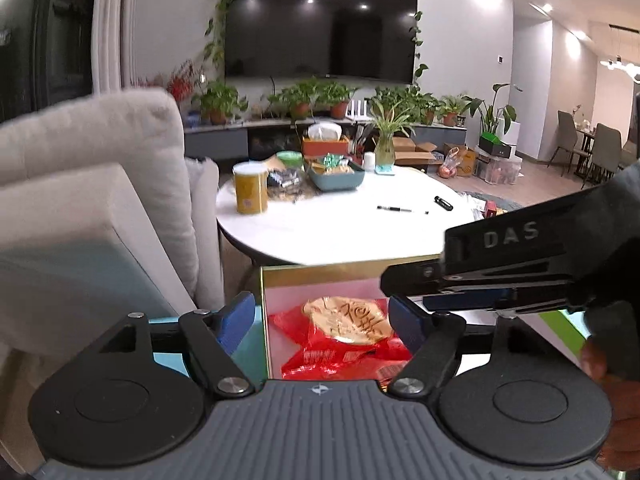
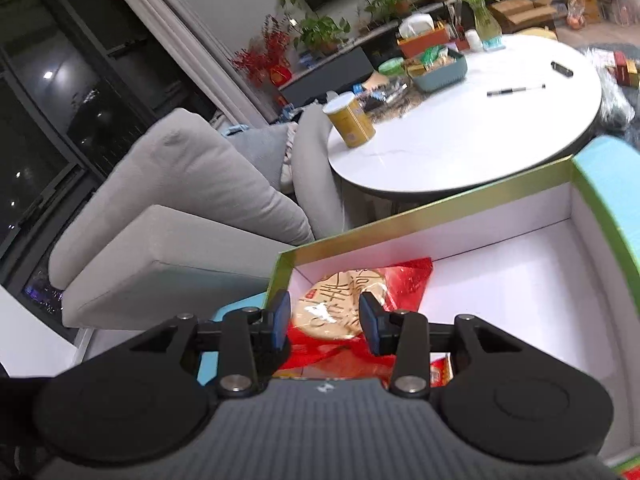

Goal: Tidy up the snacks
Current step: 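Lower the red pastry bag into the box and open both grippers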

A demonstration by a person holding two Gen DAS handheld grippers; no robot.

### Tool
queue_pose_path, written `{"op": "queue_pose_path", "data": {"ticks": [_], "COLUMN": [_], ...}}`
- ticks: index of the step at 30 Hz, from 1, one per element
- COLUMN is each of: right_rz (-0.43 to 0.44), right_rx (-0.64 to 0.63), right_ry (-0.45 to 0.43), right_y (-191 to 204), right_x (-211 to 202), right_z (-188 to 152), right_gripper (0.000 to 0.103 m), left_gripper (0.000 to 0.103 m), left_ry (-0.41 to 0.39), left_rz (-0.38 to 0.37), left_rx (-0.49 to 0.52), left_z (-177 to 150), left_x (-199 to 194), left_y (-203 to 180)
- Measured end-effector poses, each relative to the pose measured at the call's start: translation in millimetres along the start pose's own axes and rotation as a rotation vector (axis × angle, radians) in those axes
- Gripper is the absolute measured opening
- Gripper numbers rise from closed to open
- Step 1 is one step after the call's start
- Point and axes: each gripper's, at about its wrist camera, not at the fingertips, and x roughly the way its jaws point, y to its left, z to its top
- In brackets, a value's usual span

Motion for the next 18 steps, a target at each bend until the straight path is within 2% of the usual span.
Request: {"op": "queue_pose_path", "data": {"ticks": [10,15,18], "right_rz": [0.053,0.075,0.059], "right_rx": [-0.045,-0.068,-0.103], "right_ry": [-0.074,-0.085,-0.092], "right_y": [28,32,31], "right_x": [-91,-133,-154], "right_z": [-12,-28,-43], "right_gripper": [0.031,0.032,0.035], "left_gripper": [0.08,0.083,0.084], "left_ry": [-0.06,-0.083,-0.088], "left_rz": [-0.01,-0.018,-0.03], "left_rx": [0.024,0.025,0.025], "left_z": [12,4,-7], "left_x": [-76,-115,-134], "left_y": [-24,-36,-44]}}
